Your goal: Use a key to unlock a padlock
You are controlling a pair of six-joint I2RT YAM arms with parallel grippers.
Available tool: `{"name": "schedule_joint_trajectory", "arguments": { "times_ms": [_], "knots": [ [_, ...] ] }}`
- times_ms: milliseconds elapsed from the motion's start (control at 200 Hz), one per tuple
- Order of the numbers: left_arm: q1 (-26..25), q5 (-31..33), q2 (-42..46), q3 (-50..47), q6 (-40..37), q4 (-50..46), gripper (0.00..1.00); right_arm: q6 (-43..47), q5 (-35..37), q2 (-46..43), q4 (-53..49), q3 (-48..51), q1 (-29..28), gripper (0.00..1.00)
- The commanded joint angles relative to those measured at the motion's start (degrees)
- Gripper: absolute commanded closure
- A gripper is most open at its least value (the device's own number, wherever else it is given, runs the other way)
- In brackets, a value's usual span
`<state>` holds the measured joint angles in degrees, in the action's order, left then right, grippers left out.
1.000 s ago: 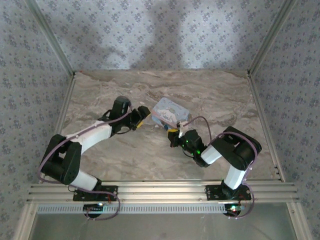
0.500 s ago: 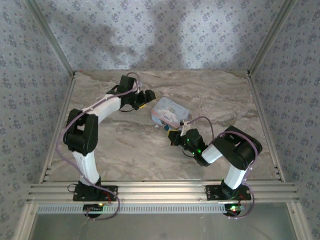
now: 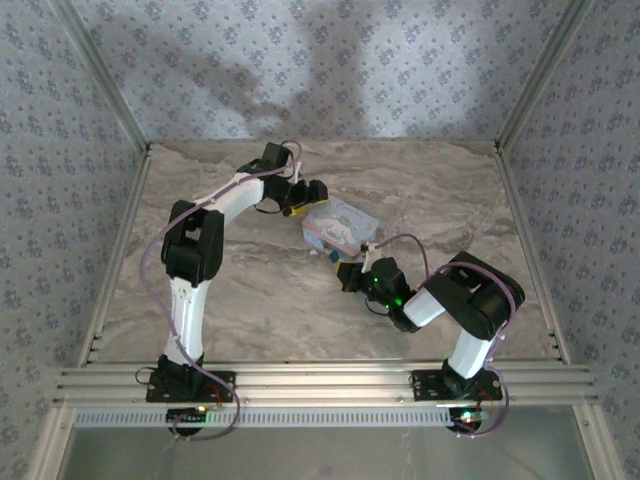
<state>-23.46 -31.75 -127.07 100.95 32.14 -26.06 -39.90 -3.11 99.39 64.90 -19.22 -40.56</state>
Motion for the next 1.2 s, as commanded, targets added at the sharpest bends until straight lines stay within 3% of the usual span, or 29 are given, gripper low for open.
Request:
{"name": "schedule_joint_trajectory", "arguments": {
  "times_ms": [0, 335, 744, 1074, 1194],
  "knots": [
    [-0.44, -0.5, -1.59, 2.51, -1.56, -3.13, 0.16, -2.68, -0.48, -0.32, -2.94, -0.45, 0.73, 1.0],
    [1.33, 5.13, 2.18, -7.29, 3.39, 1.47, 0.26, -7.77, -3.64, -0.52, -5.55, -0.11, 2.19, 1.0],
    [4.01, 7.22, 11.58, -22.85, 6.42, 8.36, 0.28, -10.07, -5.96, 1.67, -4.88, 0.24, 3.49, 1.0],
    [3.95, 7.9, 14.27, -26.51, 7.37, 9.9, 0.28, -11.71, -6.72, 3.43, -3.2, 0.91, 4.52, 1.0],
    [3.95, 8.06, 14.91, -27.0, 7.42, 9.89, 0.28, -11.56, -6.53, 3.39, -3.16, 1.2, 4.74, 0.83]
  ]
}}
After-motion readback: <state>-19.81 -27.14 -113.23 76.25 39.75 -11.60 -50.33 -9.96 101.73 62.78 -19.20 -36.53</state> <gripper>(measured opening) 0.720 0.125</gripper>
